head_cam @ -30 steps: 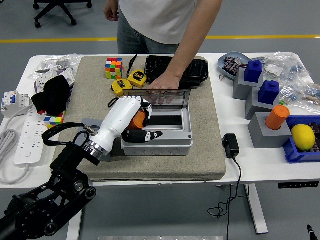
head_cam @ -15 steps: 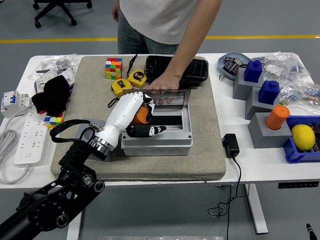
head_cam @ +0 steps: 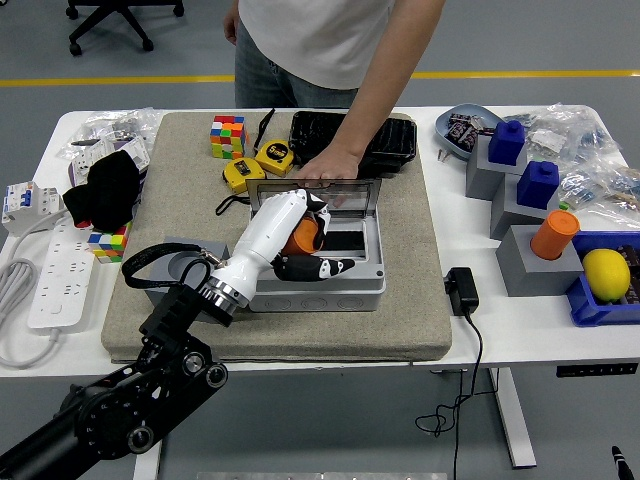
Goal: Fetch the battery,place it into the box,close the lid of the box
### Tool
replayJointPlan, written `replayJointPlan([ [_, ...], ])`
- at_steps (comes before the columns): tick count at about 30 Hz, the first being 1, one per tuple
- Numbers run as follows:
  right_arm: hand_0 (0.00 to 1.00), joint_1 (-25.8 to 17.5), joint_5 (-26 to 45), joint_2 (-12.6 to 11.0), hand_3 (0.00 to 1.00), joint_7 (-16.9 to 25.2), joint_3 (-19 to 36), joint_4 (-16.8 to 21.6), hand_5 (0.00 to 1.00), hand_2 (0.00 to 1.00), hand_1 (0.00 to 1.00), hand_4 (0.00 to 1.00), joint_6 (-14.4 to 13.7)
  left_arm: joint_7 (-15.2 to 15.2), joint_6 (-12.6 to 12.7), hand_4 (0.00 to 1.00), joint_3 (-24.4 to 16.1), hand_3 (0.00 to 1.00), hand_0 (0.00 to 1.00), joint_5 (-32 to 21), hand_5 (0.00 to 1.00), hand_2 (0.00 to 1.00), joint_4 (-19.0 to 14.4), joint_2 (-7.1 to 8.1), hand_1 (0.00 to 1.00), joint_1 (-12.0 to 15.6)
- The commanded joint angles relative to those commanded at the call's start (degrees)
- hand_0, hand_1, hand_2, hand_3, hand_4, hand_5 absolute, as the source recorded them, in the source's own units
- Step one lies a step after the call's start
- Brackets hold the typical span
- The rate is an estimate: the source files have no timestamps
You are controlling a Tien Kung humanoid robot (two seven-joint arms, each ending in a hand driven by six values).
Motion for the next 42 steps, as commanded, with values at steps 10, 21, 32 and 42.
replayJointPlan([
  [10,0.811,-0.1,-0.3,0.0,0.935,-0.1,-0.2,0.0,0.998,0.575,0.513,0.998,0.0,-0.8,0.7,0.998,0.1,0.002,0.023,-1.8,0.002,0.024,3.5,-2.33,0.002,-2.1],
  [21,0.811,-0.1,-0.4,-0.1,0.935,-0.2,-0.3,0.0,0.998,0.575,0.513,0.998,0.0,-1.2,1.0,0.998,-0.6,0.002,0.023,-2.6,0.002,0.025,6.8,-4.03,0.002,-3.8],
  [32,0.811,0.0,-0.2,-0.1,0.935,-0.2,-0.4,0.0,0.998,0.575,0.513,0.998,0.0,-1.5,0.3,0.998,-0.5,0.002,0.024,-2.6,0.002,0.025,8.0,-4.03,0.002,-4.1],
  [42,0.812,0.1,0.0,0.0,0.935,-0.1,-0.5,0.0,0.998,0.575,0.512,0.998,0.0,-2.2,0.3,0.998,-0.8,0.007,0.026,-3.0,0.104,0.028,8.4,-4.03,0.002,-3.9],
])
